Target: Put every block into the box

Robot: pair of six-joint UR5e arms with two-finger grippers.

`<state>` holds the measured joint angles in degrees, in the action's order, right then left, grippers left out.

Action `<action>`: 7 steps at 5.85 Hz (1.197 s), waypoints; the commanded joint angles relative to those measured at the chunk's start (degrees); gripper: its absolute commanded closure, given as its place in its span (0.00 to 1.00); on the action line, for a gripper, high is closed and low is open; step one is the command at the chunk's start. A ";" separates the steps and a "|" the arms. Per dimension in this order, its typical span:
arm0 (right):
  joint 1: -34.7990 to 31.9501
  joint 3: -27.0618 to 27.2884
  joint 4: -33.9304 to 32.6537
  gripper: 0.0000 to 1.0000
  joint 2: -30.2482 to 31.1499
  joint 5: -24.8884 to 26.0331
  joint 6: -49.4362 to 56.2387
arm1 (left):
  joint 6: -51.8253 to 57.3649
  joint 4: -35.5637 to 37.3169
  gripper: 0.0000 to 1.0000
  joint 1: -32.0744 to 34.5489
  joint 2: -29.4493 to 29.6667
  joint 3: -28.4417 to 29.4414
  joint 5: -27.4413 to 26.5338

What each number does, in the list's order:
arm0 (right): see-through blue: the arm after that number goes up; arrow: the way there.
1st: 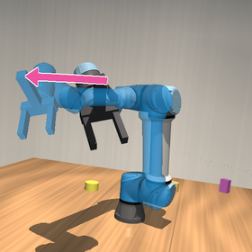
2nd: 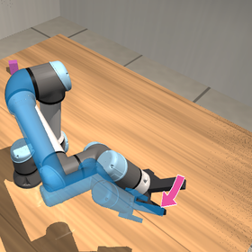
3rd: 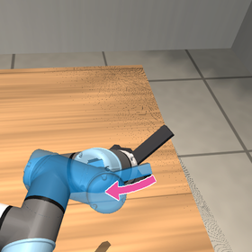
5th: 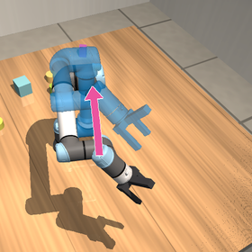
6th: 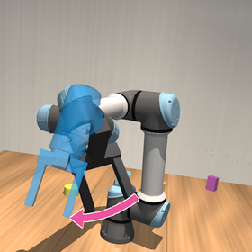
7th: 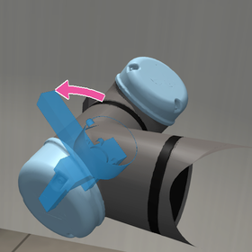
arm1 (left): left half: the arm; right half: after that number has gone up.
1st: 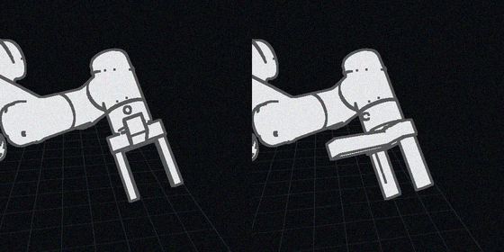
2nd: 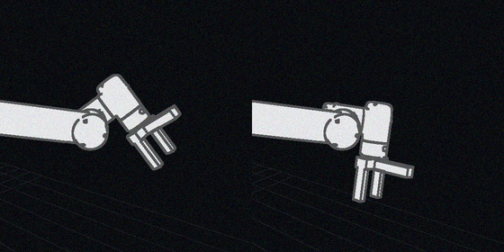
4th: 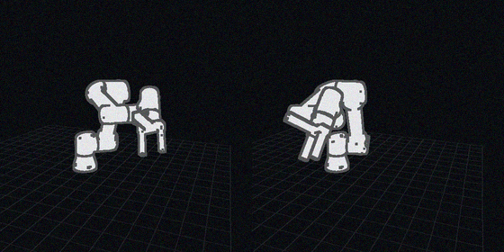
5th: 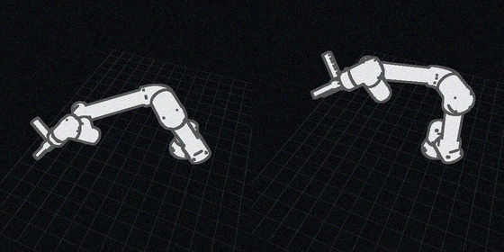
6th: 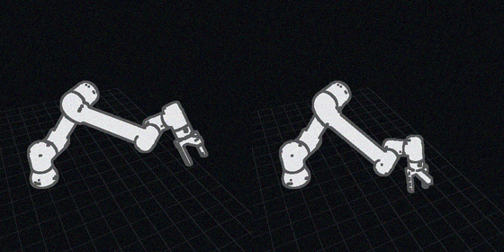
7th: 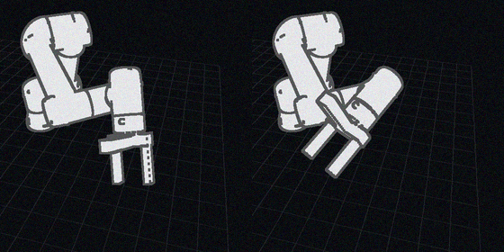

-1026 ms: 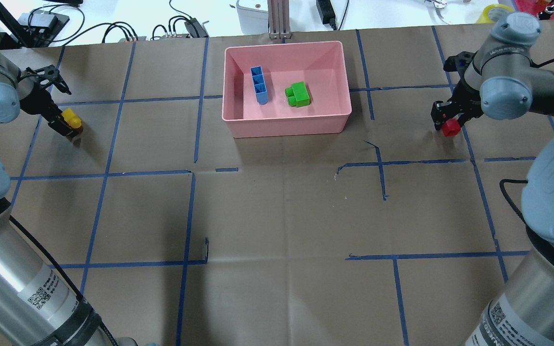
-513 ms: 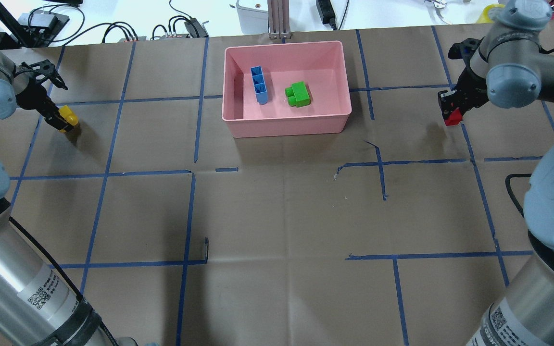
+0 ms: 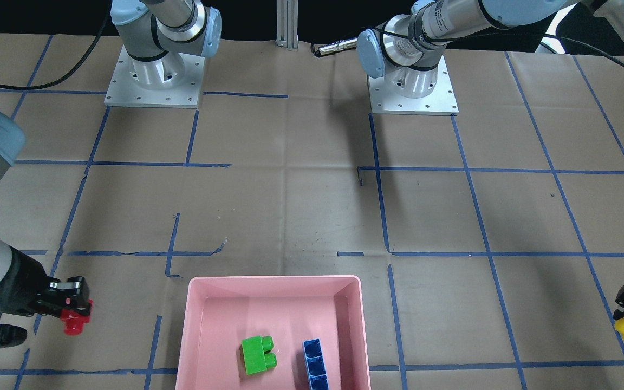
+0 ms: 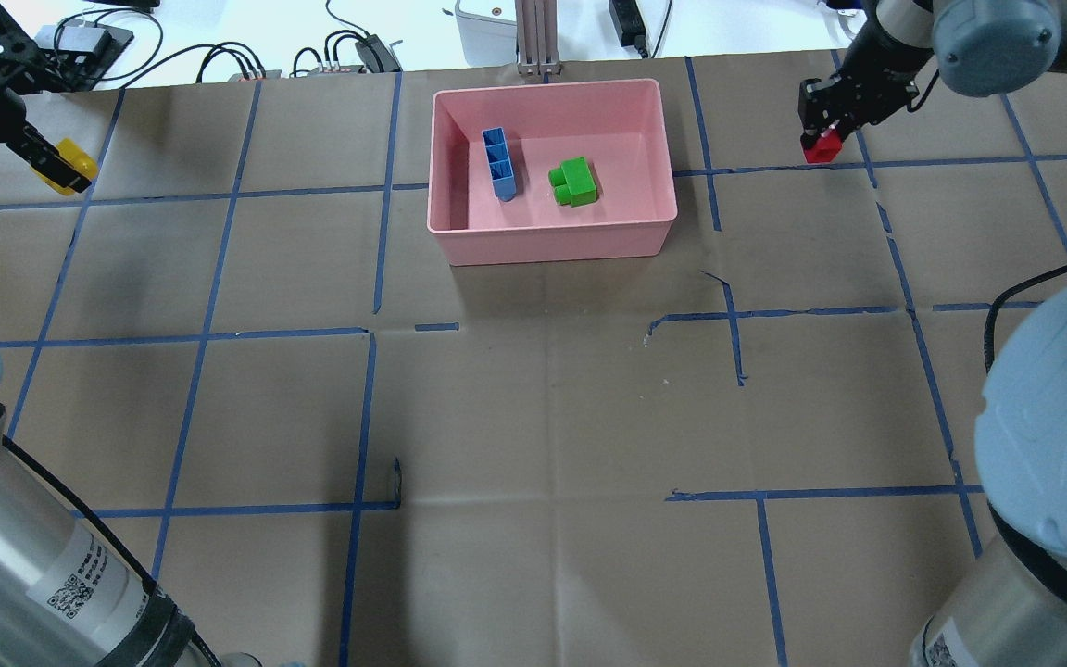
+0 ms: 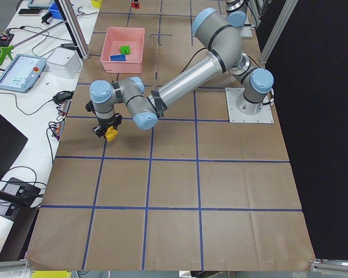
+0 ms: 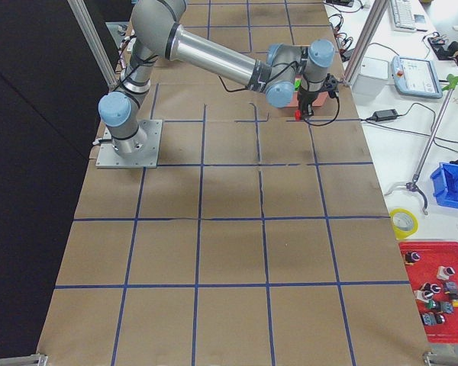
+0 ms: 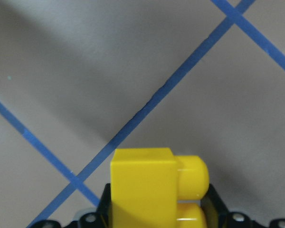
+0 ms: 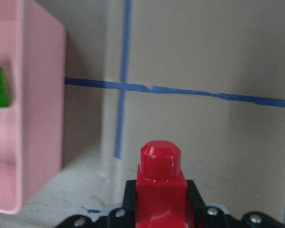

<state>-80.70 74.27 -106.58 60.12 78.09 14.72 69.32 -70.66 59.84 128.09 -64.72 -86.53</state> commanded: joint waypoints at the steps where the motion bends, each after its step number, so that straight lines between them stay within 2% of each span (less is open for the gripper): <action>1: -7.33 -4.74 0.41 0.91 -2.70 -14.11 -14.29 | -14.92 -11.65 0.94 1.40 -2.83 6.25 0.83; 2: -10.59 -6.93 -1.51 0.91 -5.94 -19.85 -21.07 | -21.18 -12.13 0.94 4.11 -4.15 6.53 1.01; 4: -14.13 -9.67 -14.04 0.88 -11.84 -21.75 -26.13 | -40.48 -14.77 0.94 10.43 -5.83 6.45 2.14; 5: -14.14 -9.50 -14.27 0.09 -11.60 -21.66 -26.15 | -50.76 -14.77 0.94 14.56 -5.66 6.45 3.02; 6: -14.14 -9.15 -13.66 0.00 -11.08 -21.32 -26.32 | -60.70 -14.51 0.94 19.04 -5.22 6.53 3.29; 7: -14.14 -9.06 -13.57 0.00 -11.07 -21.31 -26.32 | -68.71 -13.90 0.94 22.56 -4.69 6.53 3.12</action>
<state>-94.79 65.09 -120.22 48.95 56.70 -11.52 8.85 -85.01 78.81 122.95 -58.20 -83.43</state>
